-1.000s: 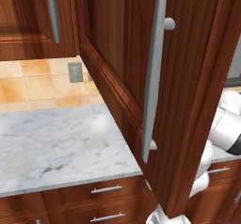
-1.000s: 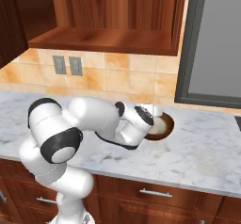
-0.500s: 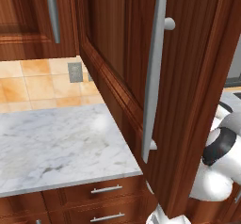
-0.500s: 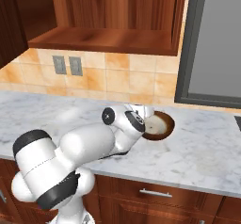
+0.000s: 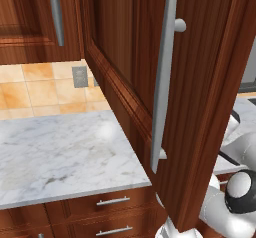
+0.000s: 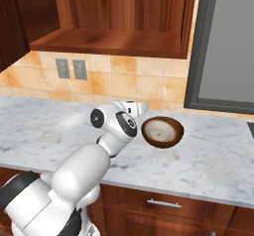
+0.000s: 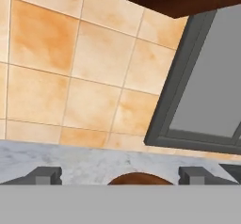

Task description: Pick up the bowls on the counter and stack them on top of one another in the open cabinet. Place the smaller bowl on top of the larger bowl.

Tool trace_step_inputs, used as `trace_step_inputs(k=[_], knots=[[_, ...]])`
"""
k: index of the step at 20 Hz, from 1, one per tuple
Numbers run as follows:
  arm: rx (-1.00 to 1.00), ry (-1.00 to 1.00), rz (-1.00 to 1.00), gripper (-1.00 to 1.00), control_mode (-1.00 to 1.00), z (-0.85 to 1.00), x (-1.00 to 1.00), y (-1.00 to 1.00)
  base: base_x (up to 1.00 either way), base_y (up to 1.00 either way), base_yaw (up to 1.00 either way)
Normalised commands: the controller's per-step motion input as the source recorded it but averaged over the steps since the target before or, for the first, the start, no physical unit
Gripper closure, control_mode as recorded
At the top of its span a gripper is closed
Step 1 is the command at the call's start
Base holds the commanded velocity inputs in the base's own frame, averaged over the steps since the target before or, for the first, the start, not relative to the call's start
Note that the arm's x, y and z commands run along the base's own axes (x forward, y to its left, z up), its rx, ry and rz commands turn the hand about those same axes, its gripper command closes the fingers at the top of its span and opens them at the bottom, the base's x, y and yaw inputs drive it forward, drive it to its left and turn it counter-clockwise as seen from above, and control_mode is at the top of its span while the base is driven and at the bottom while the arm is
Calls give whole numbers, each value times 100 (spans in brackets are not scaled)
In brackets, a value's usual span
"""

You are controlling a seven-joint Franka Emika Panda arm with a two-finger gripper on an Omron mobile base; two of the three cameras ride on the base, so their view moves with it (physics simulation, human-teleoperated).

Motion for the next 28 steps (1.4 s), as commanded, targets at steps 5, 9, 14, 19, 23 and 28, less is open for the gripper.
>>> trace_step_inputs(k=[5,9,14,19,23,28], knots=[[-2,17,4,-100,-100,96,-23,7,0,0,0],[-9,23,6,-100,-100,70,-41,2,0,0,0],[-6,23,9,-100,-100,51,-58,1,0,0,0],[3,20,8,-100,-100,29,-69,0,0,0,0],[4,7,2,-100,-100,-8,-39,-1,0,0,0],[2,1,-9,-100,-100,-14,-8,-15,0,0,0]])
